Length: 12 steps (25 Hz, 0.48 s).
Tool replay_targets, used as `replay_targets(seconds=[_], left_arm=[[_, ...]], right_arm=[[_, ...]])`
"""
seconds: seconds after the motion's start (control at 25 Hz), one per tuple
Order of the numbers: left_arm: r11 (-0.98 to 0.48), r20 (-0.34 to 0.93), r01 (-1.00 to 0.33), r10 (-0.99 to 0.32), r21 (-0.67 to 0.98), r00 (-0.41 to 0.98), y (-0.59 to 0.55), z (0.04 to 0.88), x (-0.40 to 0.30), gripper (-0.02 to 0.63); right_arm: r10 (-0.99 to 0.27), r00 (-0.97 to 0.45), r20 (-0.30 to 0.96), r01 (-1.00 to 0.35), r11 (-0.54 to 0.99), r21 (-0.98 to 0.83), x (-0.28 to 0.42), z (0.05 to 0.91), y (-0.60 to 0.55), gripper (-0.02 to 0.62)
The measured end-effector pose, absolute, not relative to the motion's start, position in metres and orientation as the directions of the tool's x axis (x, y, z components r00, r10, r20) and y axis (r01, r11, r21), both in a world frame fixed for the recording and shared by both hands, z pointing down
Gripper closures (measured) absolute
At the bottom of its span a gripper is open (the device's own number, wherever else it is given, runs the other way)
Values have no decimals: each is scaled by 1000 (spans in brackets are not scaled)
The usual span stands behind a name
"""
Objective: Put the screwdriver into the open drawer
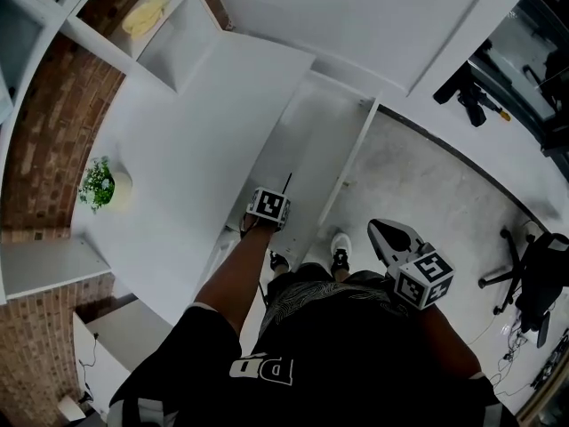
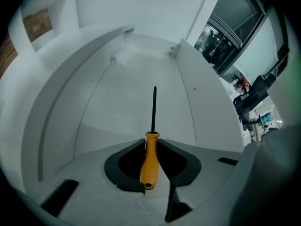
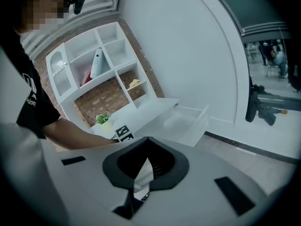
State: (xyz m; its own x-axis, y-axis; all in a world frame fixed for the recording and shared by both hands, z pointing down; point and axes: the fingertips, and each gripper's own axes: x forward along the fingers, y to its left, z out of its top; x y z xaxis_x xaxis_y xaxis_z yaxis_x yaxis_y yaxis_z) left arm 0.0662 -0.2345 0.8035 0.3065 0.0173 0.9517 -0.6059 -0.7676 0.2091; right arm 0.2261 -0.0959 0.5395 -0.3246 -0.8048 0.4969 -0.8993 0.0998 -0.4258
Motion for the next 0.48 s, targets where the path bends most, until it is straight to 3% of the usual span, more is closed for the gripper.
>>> replay_targets(seconds=[0.48], left_arm=[[-808,971,-561,55,181,234,-247,845,78,517]], right_arm=[[-792,-300,532,-897,44,-440,242,556,-95,591]])
